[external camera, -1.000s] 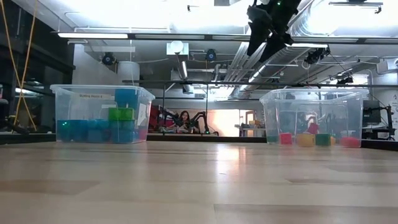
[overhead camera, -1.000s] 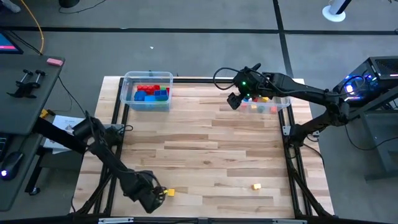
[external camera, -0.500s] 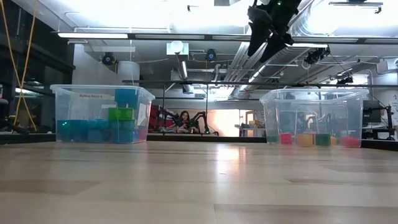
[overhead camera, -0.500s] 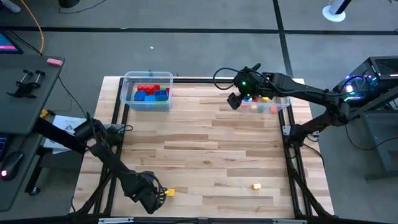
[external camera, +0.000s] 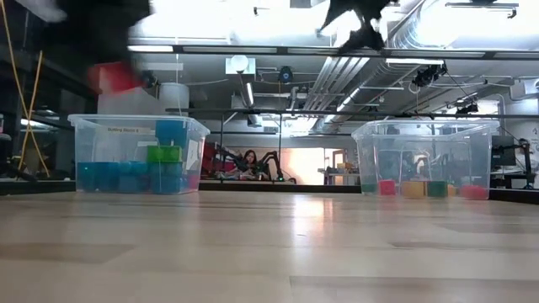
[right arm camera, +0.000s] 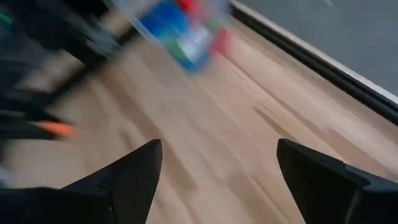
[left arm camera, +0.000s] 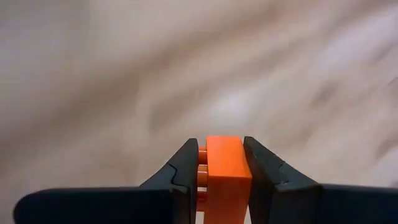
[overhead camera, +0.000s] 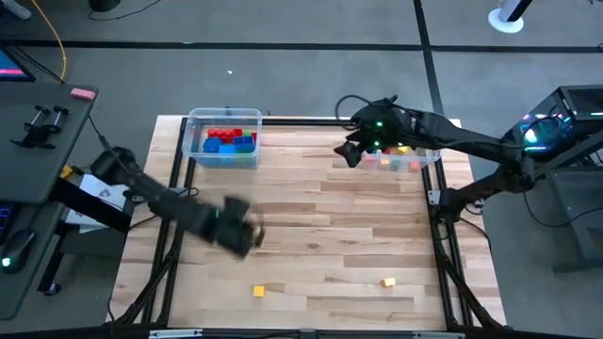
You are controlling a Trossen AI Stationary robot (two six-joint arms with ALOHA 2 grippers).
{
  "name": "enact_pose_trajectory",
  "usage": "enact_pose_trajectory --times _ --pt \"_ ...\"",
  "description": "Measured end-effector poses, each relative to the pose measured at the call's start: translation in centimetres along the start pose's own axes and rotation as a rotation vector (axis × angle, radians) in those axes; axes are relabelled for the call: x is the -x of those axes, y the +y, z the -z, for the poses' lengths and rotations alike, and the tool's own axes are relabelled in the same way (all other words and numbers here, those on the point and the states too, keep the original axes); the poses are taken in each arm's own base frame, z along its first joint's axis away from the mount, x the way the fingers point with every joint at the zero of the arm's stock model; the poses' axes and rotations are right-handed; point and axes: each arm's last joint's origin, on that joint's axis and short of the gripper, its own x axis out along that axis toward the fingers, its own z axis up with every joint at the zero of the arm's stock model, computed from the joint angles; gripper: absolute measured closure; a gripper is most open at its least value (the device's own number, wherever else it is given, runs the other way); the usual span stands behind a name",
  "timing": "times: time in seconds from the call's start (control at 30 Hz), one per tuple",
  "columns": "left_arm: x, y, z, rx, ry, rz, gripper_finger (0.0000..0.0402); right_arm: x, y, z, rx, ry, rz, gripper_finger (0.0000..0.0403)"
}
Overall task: Sort blocks by size
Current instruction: Put the small game piece into the right transparent bin
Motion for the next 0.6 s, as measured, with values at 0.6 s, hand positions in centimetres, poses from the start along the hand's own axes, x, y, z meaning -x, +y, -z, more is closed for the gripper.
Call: enact_pose_trajectory --times 0.6 --pt "-11.6 -7.5 -22.0 -0.304 -0.559 0.796 0.0341 9.4 8.3 -2.0 -0.029 -0.787 -0.399 0.0089"
